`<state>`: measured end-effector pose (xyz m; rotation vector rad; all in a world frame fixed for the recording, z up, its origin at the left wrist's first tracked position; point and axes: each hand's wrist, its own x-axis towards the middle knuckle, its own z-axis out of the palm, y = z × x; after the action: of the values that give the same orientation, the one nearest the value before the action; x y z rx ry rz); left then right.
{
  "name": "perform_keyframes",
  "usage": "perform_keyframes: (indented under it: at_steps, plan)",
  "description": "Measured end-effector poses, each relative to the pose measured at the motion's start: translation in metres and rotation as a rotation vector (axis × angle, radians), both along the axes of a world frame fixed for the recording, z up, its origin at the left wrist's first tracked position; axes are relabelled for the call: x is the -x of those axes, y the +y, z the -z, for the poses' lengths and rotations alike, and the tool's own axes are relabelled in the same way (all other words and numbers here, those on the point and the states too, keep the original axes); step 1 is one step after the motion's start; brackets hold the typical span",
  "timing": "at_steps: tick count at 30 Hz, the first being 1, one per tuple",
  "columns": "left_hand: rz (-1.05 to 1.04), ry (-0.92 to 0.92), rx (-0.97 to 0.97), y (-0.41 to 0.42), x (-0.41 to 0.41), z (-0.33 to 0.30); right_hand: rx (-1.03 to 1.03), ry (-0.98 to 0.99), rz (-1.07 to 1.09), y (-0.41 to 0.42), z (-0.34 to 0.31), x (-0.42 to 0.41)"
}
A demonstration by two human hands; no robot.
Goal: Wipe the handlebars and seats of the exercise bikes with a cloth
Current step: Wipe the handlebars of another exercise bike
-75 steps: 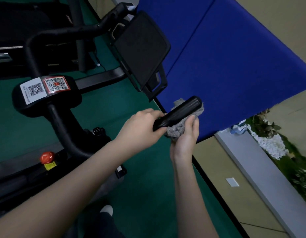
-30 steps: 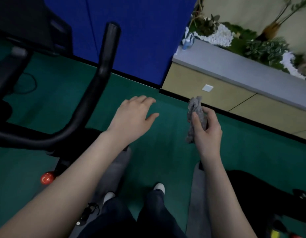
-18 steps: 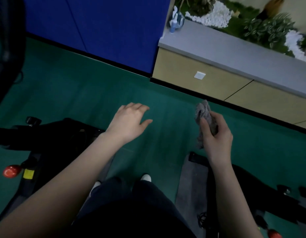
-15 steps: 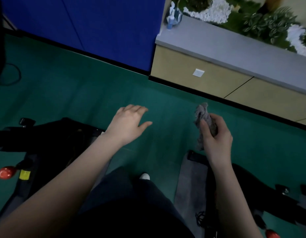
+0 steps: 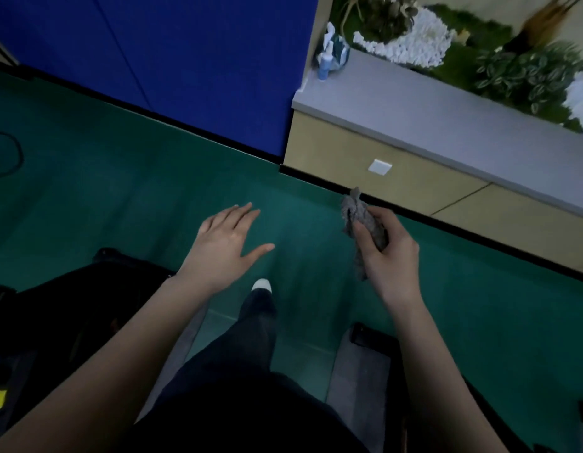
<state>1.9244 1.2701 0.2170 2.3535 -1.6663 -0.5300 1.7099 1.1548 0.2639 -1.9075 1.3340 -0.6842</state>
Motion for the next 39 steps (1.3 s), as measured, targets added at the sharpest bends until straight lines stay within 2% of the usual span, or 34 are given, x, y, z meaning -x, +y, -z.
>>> perform_keyframes:
  at_steps: [10, 20, 25, 30, 39]
  plan:
    - [-0.215, -0.022, 0.012, -0.085, -0.102, -0.009, 0.008, -0.015, -0.263, -0.123, -0.019, -0.139]
    - [-0.655, -0.025, -0.004, -0.11, -0.17, -0.008, -0.009, 0.03, -0.628, -0.216, -0.01, -0.267]
    - [-0.864, -0.03, 0.002, -0.156, -0.201, -0.006, -0.019, 0.047, -0.807, -0.287, -0.011, -0.34]
    - [-1.022, -0.031, 0.027, -0.205, -0.225, -0.015, -0.025, 0.001, -0.872, -0.351, -0.015, -0.404]
    - [-1.341, -0.063, -0.012, -0.203, -0.269, -0.029, -0.039, 0.031, -1.164, -0.358, -0.01, -0.522]
